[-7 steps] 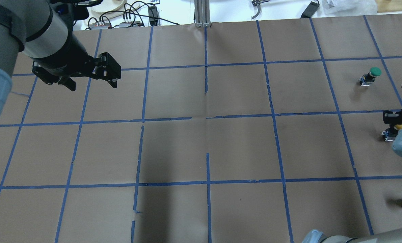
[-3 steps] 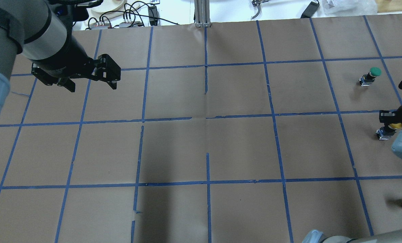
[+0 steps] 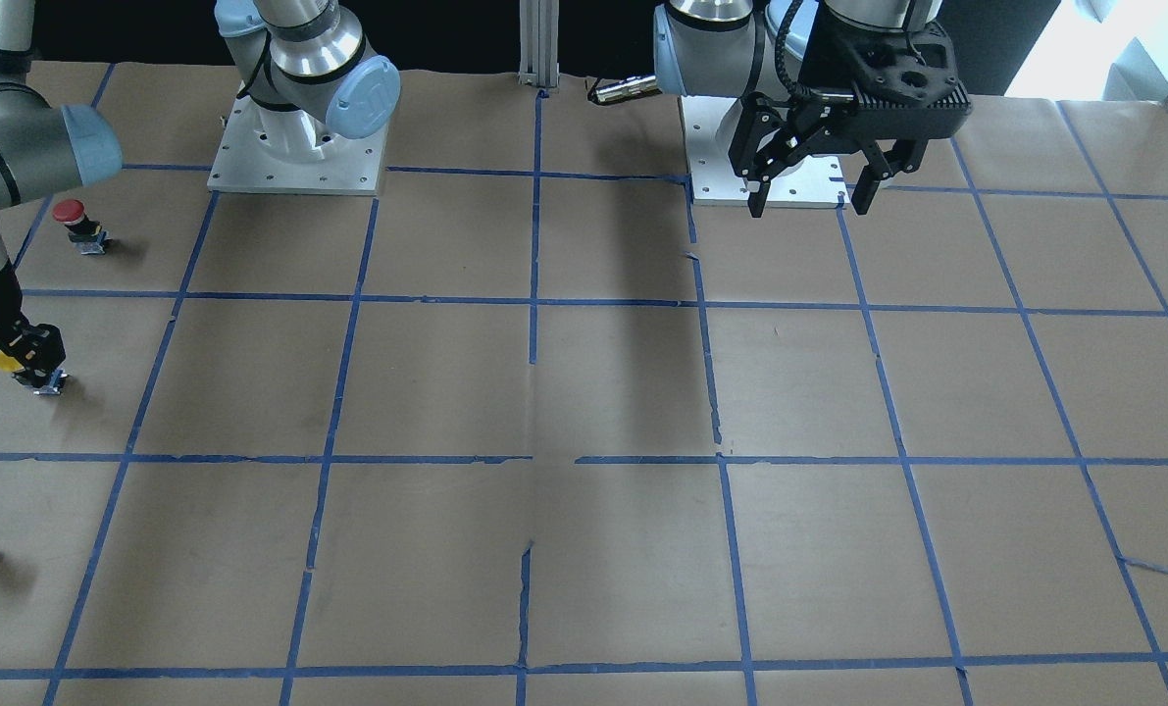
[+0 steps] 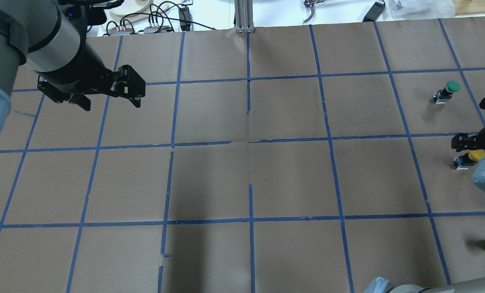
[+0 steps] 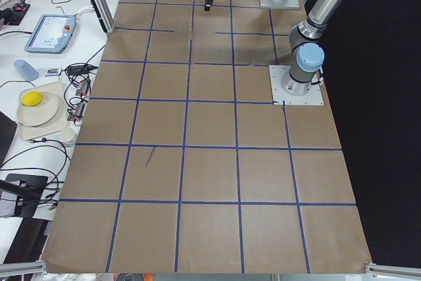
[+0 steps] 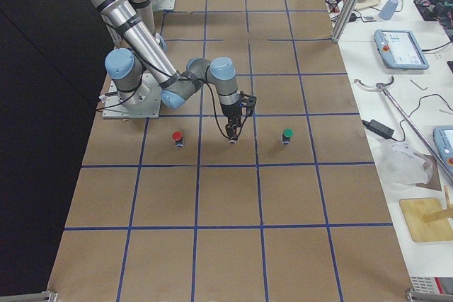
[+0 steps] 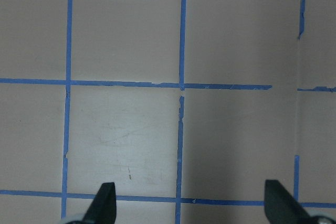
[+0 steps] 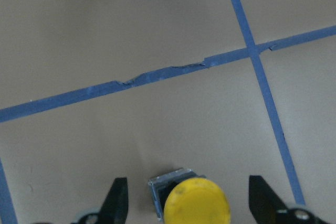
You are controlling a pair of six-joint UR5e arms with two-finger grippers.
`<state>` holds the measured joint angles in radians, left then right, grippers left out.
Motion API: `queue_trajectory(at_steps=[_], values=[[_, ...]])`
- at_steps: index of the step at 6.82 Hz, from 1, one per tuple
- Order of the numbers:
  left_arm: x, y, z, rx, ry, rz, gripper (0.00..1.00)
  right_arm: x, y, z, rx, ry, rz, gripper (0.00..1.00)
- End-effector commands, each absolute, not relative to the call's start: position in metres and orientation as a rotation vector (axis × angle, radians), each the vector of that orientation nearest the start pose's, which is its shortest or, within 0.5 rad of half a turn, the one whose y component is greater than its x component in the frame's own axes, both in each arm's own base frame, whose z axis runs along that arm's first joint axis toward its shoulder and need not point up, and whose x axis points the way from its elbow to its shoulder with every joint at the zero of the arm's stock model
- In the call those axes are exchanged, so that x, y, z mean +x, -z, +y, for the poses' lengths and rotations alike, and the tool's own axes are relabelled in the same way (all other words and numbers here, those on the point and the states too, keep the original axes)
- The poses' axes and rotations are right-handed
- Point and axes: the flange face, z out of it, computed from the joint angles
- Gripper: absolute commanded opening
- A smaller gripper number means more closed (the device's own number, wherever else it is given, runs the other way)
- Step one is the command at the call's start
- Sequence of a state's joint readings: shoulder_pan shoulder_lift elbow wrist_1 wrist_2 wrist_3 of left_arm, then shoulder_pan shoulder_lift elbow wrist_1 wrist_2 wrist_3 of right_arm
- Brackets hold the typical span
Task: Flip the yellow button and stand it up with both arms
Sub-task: 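Lower the button upright onto the table with the right gripper, then open the right gripper and lift it off the standing button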
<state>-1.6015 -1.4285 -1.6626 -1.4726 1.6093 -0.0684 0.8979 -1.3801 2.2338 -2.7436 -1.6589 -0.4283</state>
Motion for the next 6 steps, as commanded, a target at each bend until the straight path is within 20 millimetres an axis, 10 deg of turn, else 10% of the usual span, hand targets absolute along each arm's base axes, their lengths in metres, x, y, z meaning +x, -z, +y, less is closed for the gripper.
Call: queue_trajectory(at_steps=[1, 6], values=[[-0.143, -0.519, -0.440, -0.064, 0.234, 3.097, 1.00, -0.187, -0.230, -0.438, 0.420, 0.326, 3.320, 1.00], [-0.143, -0.521, -0.441, -0.062, 0.239, 3.098, 1.00, -0.140, -0.355, -0.488, 0.218, -0.023, 3.223, 1.00]])
